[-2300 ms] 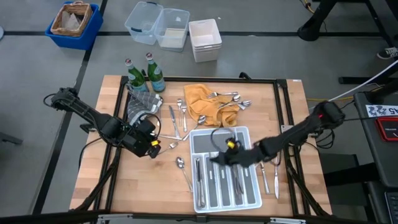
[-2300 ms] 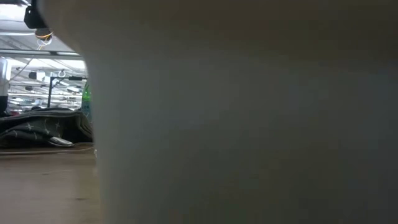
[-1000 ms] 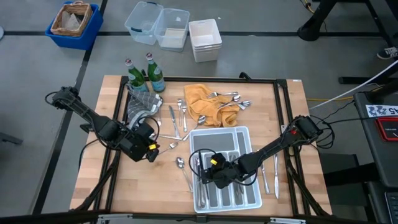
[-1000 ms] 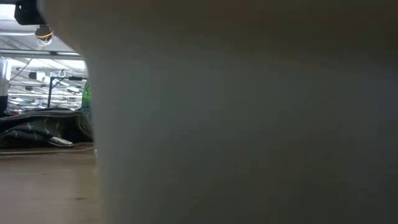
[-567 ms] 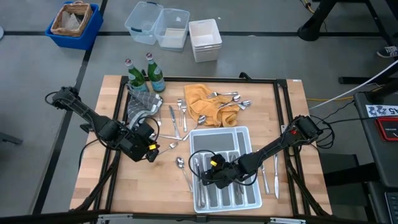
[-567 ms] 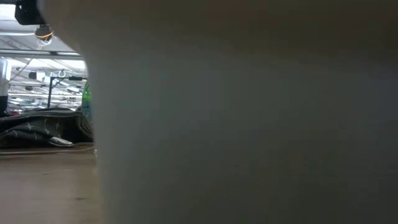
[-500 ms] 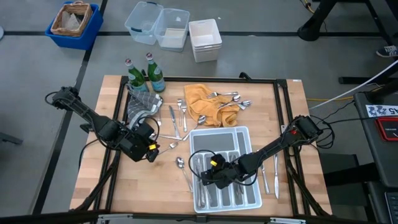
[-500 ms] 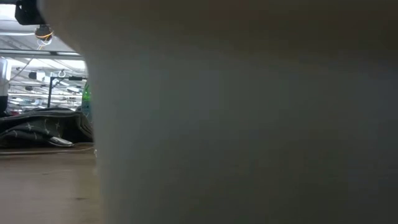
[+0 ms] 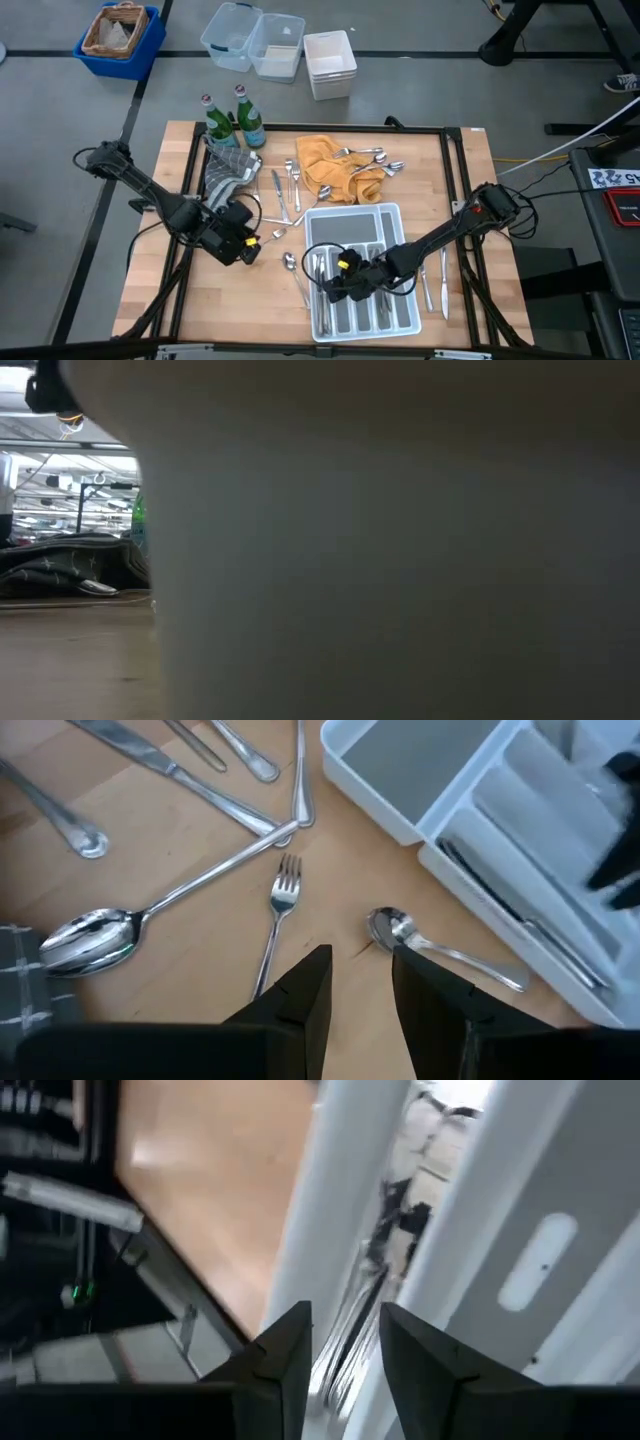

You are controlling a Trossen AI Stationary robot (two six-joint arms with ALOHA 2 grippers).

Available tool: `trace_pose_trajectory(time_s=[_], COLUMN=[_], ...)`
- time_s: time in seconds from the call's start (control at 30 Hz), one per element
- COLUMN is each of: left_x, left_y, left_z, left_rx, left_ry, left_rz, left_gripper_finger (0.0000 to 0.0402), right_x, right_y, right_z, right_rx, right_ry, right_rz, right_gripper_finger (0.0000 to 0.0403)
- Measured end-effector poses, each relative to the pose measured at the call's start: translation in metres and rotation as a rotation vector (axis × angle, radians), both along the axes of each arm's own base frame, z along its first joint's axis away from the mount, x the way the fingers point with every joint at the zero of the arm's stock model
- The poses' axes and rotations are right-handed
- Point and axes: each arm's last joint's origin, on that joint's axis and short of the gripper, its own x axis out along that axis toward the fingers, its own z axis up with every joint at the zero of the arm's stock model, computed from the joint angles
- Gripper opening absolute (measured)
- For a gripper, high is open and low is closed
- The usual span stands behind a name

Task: Sort silverware
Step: Put the fork into the silverware tray

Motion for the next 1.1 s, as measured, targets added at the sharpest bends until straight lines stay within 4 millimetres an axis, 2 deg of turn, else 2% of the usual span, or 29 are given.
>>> trace_pose_trajectory(time_s=[0.3,0.5,0.87,1.1], left_x=[0.012,0.019,0.045,0.051], left_y=[-0.003,0.002,-0.006,-0.007], left_z=[-0.052,-0.075,-0.104,-0.132], left_rx=[0.090,0.150,0.265,0.308], left_ry=[0.140,0.219,0.267,0.365], left_rz=[0.019,0.010,-0.202,-0.212], left_gripper_finger=[0.0098,0.0098,0.0098,0.0098], right_x=[-0.004,-0.011,-0.037,-0.051], right_y=[-0.022,-0.044,-0.070,-0.078], right_z=[0.047,0.071,0.088,0.099], right_rx=[-0.074,-0.154,-0.262,-0.279], right_ry=[-0.142,-0.168,-0.042,-0.010], right_rz=[0.074,0.097,0.120,0.116], right_gripper_finger=[0.0122,0.0122,0.0122,0.0122])
